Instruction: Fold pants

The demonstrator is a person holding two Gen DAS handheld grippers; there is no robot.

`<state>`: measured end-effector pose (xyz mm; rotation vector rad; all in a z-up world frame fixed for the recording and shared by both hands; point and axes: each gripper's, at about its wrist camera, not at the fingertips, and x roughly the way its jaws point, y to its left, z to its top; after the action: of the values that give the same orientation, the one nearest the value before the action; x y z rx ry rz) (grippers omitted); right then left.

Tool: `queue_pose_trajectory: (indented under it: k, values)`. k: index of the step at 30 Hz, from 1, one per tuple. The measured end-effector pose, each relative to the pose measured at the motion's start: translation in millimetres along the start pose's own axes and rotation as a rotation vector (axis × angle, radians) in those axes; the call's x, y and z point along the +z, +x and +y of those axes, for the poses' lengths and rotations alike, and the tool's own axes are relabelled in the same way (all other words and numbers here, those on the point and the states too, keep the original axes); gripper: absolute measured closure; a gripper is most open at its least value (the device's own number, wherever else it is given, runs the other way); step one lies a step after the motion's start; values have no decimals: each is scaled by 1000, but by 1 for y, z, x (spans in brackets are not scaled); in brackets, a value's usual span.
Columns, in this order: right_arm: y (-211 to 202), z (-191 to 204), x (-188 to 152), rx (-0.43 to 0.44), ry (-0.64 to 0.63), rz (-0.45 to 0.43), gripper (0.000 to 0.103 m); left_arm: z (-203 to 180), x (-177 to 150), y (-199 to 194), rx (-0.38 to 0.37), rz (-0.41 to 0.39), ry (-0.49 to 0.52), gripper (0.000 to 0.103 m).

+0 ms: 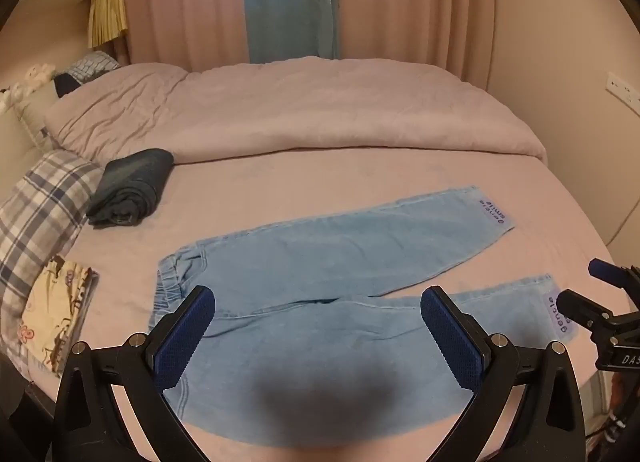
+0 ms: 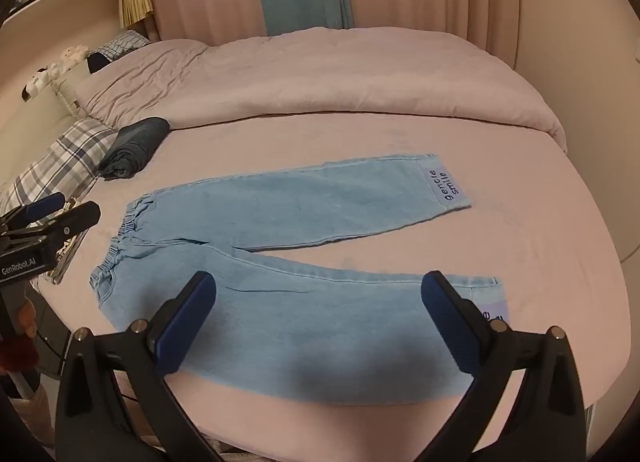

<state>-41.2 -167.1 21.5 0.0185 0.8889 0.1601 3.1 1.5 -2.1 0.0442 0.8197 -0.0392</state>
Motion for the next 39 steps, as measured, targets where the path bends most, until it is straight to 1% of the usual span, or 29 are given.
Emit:
queue_pose_trajectory:
  k: [1, 2, 4, 5, 6, 11, 12, 16, 18, 39]
  values:
    - [1, 0, 0, 4, 2, -1, 0, 2, 3, 1, -3, 5, -8, 0]
    - [1, 0, 0, 2, 1, 0, 0, 3, 1, -4, 0, -27, -19, 0]
    - [3, 0, -1, 1, 4, 6, 0, 12, -6, -9, -20, -46, -32, 0]
    - [5, 1, -2, 3, 3, 9, 0, 15, -6, -8, -21, -38, -37, 0]
    - [0, 9, 2, 3, 0, 11, 0, 10, -4, -5, -9, -26, -33, 0]
    - [-3, 11, 3, 10, -7, 17, 0, 10, -7, -4, -4, -20, -32, 0]
    - [3, 18, 1, 9, -21, 14, 0, 10, -7, -4, -6, -19, -34, 0]
    - [0, 24, 1, 6, -19, 14, 0, 13, -9, -4, -9, -20, -39, 0]
    - [3, 14, 3, 17, -22, 13, 0, 14, -9, -3, -11, -20, -40, 0]
    - [5, 16, 2, 27, -32, 17, 0, 19, -13, -3, -20, -14, -54, 0]
